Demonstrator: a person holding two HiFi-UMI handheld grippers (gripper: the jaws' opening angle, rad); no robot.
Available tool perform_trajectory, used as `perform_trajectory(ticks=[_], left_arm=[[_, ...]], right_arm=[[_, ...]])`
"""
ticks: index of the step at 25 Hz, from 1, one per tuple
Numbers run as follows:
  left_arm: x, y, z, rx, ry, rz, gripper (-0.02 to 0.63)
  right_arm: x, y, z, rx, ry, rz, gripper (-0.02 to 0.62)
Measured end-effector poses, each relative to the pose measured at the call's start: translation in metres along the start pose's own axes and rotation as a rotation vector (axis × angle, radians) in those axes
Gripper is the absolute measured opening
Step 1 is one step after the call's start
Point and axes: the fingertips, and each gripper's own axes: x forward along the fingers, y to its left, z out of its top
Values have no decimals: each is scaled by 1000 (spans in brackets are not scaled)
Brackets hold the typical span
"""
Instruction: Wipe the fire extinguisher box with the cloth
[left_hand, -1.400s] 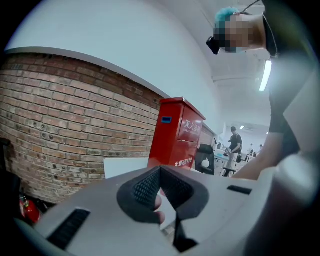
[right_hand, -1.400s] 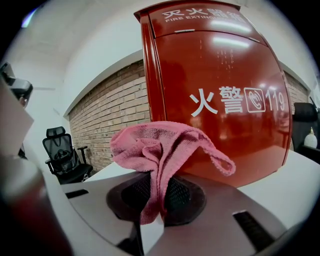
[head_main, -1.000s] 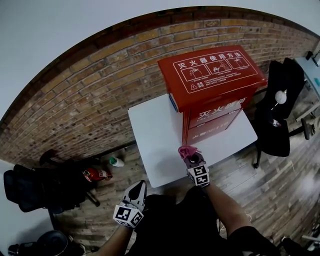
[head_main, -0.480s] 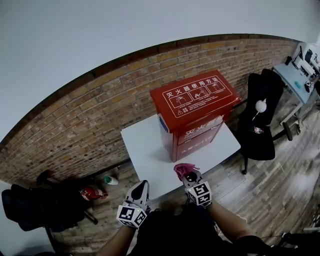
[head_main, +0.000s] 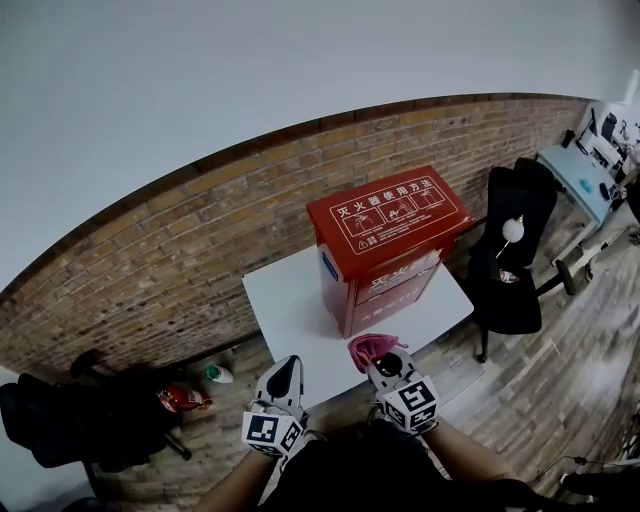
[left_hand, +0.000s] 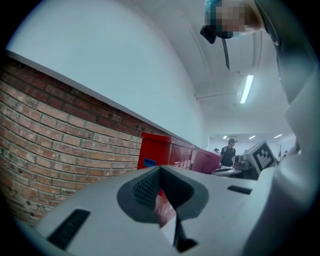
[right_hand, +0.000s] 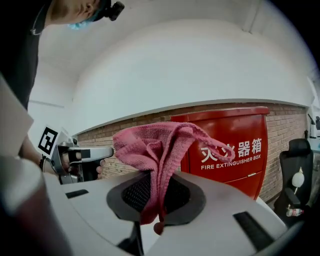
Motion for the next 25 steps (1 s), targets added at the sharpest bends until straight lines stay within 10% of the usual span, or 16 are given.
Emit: perform_trajectory(ticks=[25], left_arm=[[14,-37,23,52,-26,-93,17]], right_arm=[[-21,6,33,5,-27,58,60]])
